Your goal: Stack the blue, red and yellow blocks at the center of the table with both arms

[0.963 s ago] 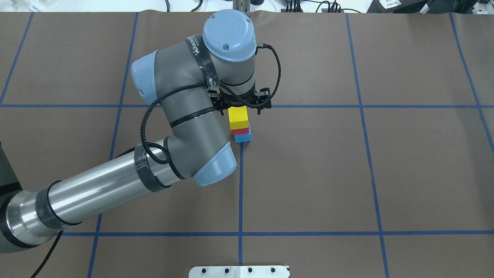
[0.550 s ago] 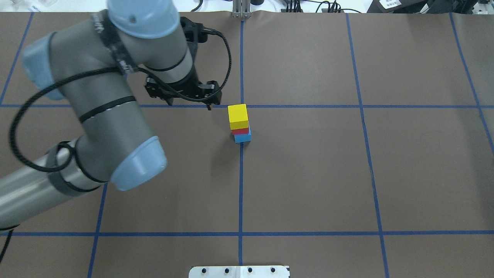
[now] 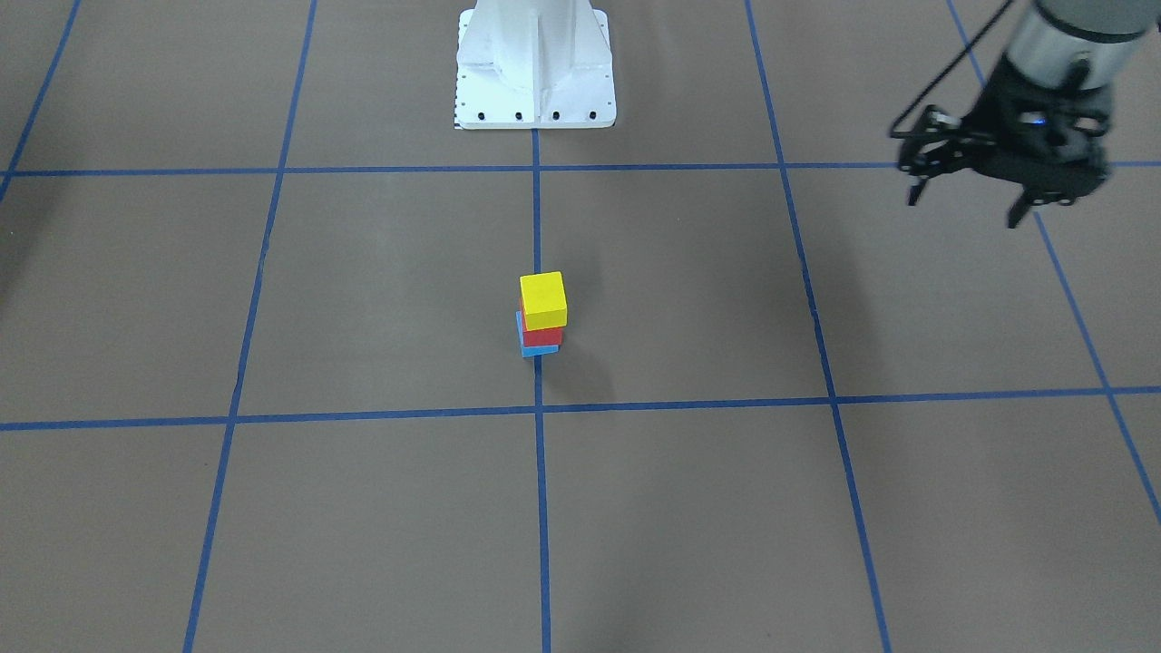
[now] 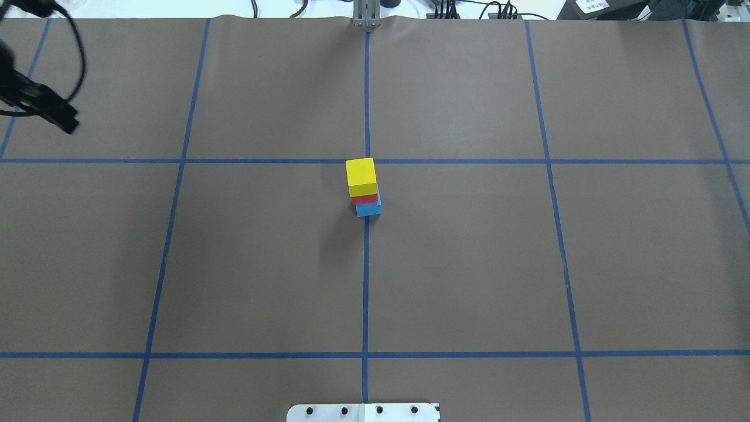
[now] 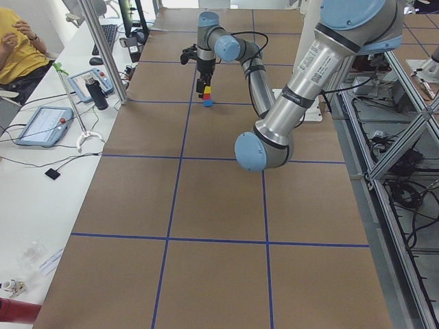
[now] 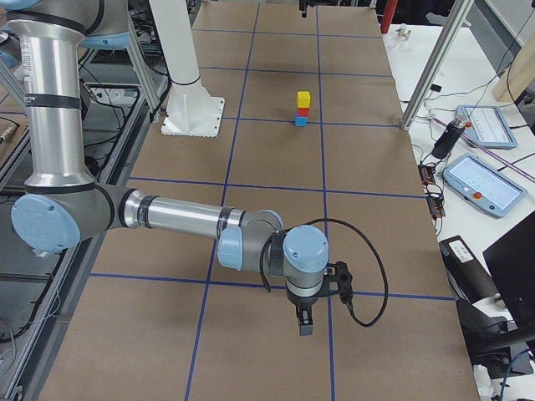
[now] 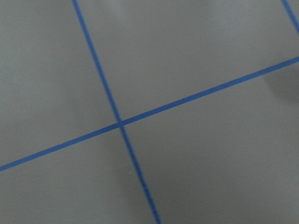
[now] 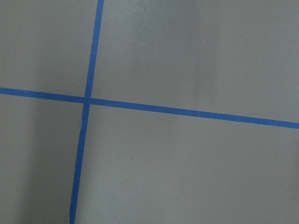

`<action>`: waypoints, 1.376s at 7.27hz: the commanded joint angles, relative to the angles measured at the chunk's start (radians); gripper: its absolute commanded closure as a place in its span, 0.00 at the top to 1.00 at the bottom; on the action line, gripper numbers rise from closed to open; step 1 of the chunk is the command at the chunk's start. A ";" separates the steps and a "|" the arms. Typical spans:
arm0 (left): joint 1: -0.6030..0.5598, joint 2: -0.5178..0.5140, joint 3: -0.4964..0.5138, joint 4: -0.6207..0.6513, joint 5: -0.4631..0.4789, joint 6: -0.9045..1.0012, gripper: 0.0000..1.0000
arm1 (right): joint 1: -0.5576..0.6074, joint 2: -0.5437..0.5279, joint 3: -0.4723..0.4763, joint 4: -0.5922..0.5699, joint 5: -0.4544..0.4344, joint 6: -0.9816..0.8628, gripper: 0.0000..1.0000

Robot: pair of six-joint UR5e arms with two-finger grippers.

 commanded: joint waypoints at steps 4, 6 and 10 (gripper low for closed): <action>-0.448 0.382 0.244 -0.204 -0.130 0.601 1.00 | 0.006 -0.028 0.037 -0.005 0.003 -0.004 1.00; -0.465 0.434 0.287 -0.238 -0.137 0.607 1.00 | 0.006 -0.022 0.037 -0.006 0.003 -0.004 1.00; -0.496 0.489 0.213 -0.249 -0.209 0.489 1.00 | 0.006 -0.014 0.037 -0.009 0.001 -0.001 1.00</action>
